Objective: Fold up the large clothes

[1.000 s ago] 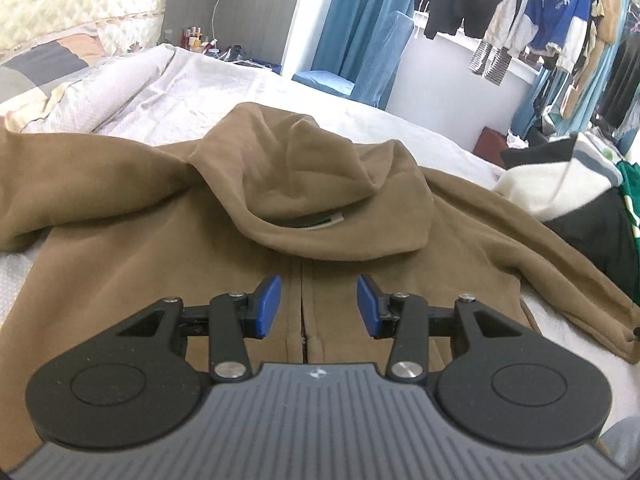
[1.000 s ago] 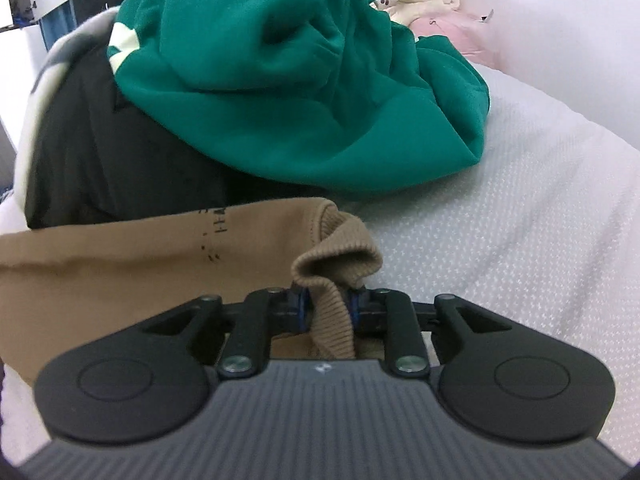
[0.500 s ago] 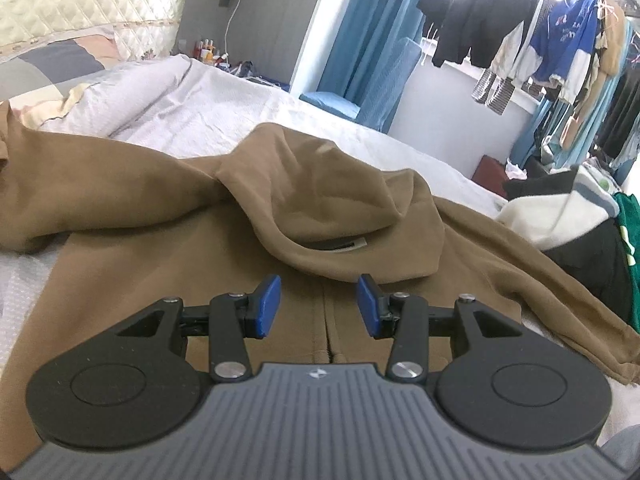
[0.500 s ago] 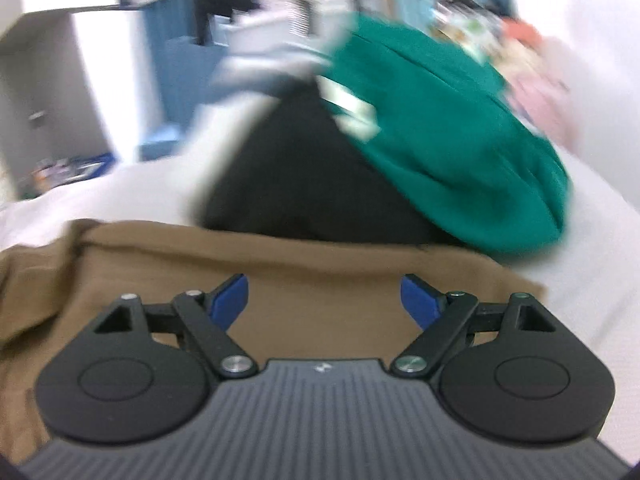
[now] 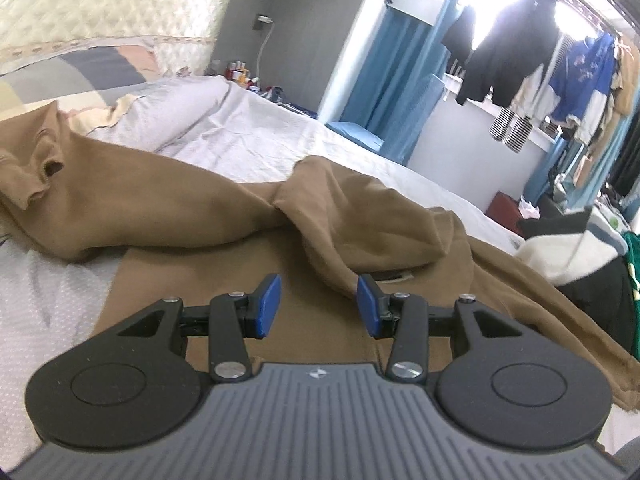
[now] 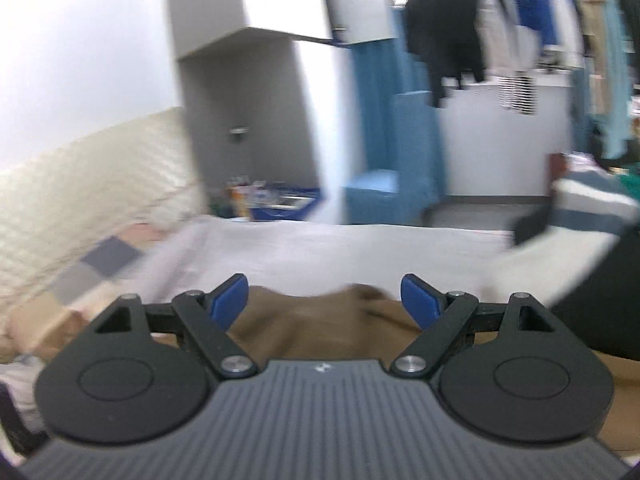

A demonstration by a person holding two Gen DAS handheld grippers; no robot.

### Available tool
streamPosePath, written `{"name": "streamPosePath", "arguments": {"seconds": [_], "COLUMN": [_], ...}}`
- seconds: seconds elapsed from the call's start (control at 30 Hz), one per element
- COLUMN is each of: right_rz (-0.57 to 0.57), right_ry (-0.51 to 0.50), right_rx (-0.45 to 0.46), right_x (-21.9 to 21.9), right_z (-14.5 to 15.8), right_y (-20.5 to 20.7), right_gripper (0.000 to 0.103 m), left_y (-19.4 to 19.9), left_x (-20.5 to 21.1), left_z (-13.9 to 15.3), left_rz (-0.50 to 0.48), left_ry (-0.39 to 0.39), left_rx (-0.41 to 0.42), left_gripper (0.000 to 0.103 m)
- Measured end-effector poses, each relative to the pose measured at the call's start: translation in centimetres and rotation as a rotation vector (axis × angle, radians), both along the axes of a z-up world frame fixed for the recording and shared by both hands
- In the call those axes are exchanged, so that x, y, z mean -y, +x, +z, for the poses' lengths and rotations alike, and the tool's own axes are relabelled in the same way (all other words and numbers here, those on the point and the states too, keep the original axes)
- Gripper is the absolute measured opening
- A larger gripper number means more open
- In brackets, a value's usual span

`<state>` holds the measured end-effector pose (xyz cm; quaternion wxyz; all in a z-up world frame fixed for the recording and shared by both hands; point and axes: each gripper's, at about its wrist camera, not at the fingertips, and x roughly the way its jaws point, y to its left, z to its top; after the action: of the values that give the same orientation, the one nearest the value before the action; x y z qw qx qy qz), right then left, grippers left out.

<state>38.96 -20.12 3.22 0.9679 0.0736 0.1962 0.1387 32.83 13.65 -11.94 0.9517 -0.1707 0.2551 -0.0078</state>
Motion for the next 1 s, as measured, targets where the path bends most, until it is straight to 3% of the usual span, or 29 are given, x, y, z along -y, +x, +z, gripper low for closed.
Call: {"name": "streamPosePath", "arguments": {"seconds": [0.1, 0.23, 0.5, 0.57, 0.7, 0.83, 1.0], "right_rz": [0.080, 0.124, 0.155, 0.146, 0.148, 0.167, 0.200], "right_ry": [0.001, 0.032, -0.068, -0.085, -0.079, -0.080, -0.195], "right_rx": [0.018, -0.045, -0.203, -0.234, -0.299, -0.286, -0.224], "right_x": [-5.3, -9.5, -13.2, -13.1, -13.9, -14.9, -16.7], "right_z": [-0.6, -4.6, -15.1, -17.1, -19.2, -20.5, -22.6], "right_y": [0.6, 1.7, 3.4, 4.2, 5.8, 6.5, 6.4], "right_gripper": [0.085, 0.085, 0.085, 0.085, 0.084, 0.084, 0.087], "left_y": [-0.4, -0.6, 0.2, 0.8, 2.5, 4.0, 6.1], "left_x": [-0.7, -1.0, -0.7, -0.6, -0.9, -0.8, -1.0], "left_z": [-0.2, -0.5, -1.5, -2.0, -3.6, -5.0, -6.8], "left_rz": [0.014, 0.033, 0.036, 0.043, 0.032, 0.038, 0.070], "left_ry": [-0.007, -0.004, 0.002, 0.032, 0.014, 0.027, 0.019], "left_rx": [-0.005, -0.017, -0.049, -0.064, -0.114, -0.139, -0.165], "left_gripper": [0.048, 0.048, 0.048, 0.048, 0.048, 0.048, 0.048]}}
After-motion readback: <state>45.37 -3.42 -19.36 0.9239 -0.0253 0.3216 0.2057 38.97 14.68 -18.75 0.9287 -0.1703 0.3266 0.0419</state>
